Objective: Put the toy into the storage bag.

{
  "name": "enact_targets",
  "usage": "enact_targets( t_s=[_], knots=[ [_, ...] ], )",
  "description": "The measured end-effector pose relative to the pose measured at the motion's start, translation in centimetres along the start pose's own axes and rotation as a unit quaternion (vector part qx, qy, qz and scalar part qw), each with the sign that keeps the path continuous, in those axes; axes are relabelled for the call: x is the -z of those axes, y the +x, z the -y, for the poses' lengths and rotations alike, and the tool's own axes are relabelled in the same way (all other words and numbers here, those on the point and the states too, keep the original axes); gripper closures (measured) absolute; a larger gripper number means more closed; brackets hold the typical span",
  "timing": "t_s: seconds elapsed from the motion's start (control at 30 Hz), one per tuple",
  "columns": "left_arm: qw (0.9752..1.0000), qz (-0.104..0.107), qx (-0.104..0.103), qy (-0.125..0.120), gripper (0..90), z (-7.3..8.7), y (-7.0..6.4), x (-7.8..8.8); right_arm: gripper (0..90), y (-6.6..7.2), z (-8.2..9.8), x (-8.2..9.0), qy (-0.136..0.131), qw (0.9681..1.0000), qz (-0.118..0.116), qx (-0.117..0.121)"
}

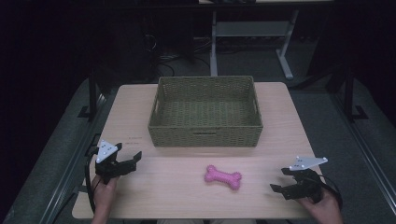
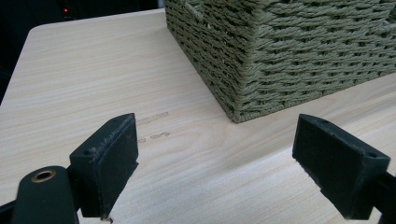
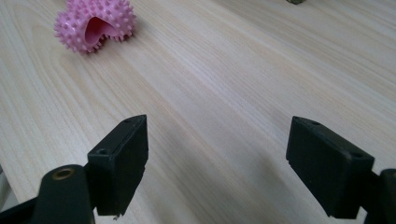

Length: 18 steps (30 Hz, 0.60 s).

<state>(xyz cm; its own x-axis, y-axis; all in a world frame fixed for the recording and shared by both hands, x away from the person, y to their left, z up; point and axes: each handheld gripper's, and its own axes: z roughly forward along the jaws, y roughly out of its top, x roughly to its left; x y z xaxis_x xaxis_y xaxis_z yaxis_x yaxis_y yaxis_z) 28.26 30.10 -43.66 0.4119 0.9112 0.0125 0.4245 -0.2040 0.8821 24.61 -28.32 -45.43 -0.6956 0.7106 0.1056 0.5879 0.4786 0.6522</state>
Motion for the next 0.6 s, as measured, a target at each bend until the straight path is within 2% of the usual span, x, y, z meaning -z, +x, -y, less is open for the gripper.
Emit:
enact_targets(
  t_s=[0.4,0.47,0.6],
  knots=[
    [1.0000,0.000,0.002,-0.002,13.9,0.1,0.2,0.2,19.9,1.0,-2.5,-0.6,0.021,0.9988,-0.028,0.034],
    [1.0000,0.003,0.003,-0.002,13.9,0.1,0.2,0.3,19.0,1.5,-3.4,-0.9,0.030,0.9975,-0.041,0.048],
    [1.0000,0.004,0.001,-0.003,13.9,0.1,0.2,0.3,18.7,1.9,-4.3,-1.2,0.046,0.9958,-0.049,0.062]
  ],
)
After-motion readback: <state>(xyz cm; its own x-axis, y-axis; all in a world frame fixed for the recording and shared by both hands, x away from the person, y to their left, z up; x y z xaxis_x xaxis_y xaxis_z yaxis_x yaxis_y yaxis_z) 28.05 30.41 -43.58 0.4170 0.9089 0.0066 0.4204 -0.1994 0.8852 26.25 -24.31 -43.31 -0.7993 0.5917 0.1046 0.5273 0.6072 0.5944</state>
